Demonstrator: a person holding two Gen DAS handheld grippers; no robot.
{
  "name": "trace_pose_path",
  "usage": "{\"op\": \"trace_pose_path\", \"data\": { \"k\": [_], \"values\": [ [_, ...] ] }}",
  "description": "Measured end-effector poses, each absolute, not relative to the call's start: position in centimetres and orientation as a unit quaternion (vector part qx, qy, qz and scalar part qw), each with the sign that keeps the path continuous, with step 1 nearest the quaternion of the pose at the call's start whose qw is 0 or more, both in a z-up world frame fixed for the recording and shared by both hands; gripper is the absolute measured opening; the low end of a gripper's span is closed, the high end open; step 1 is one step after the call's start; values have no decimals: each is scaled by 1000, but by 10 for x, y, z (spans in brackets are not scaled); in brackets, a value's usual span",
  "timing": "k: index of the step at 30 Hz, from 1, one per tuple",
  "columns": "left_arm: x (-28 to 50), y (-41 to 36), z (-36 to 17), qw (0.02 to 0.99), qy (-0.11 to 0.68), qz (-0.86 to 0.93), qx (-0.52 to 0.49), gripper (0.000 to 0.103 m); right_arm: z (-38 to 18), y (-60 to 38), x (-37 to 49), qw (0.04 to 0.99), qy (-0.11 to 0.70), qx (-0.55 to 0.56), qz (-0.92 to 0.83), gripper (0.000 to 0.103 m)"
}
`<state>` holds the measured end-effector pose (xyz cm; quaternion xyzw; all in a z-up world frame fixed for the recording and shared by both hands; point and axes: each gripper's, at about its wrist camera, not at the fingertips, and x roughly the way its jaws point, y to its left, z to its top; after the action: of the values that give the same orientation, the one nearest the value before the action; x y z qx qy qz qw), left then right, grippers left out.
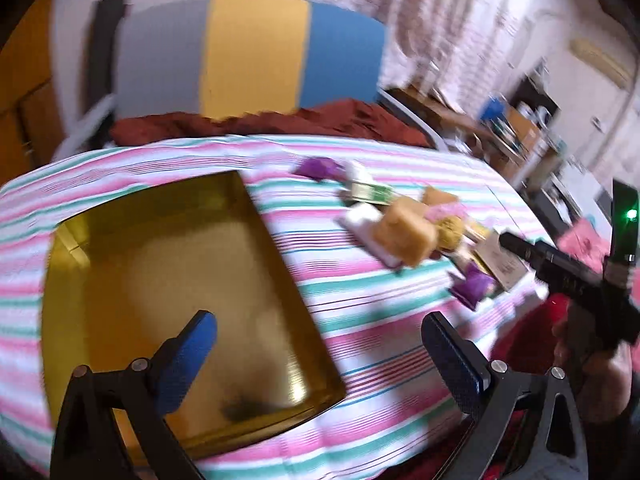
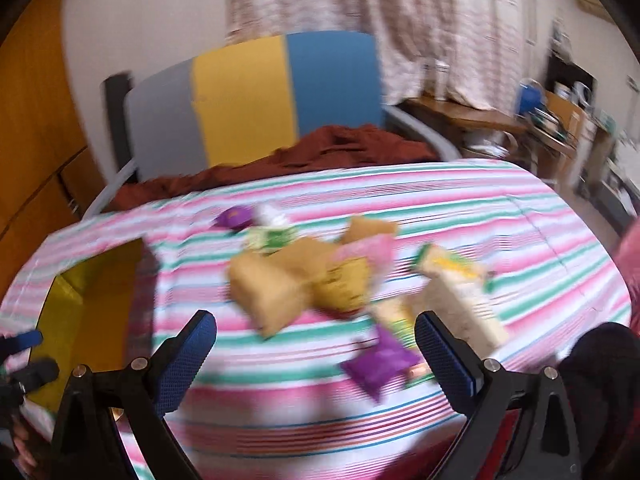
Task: Organize objects
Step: 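Grasp the yellow sponge with the left tool while the right tool grasps the cream box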
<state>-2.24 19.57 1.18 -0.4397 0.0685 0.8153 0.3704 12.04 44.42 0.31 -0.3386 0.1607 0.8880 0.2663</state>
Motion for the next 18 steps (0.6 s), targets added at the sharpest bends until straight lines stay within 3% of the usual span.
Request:
{"op": "trace_pose_path", "data": {
  "k": [9,13,18],
  "values": [
    [-33,314,-12,414,176,778,-438,103,-3,514,138,312,225,-308,870,102],
    [-41,351,-32,417,219,768,-435,103,-16,543,151,303,301,-281,859,102],
    [-56,385,-56,421,227,754,-450,103,-24,555,160,292,350,-255,853,102]
  ]
}}
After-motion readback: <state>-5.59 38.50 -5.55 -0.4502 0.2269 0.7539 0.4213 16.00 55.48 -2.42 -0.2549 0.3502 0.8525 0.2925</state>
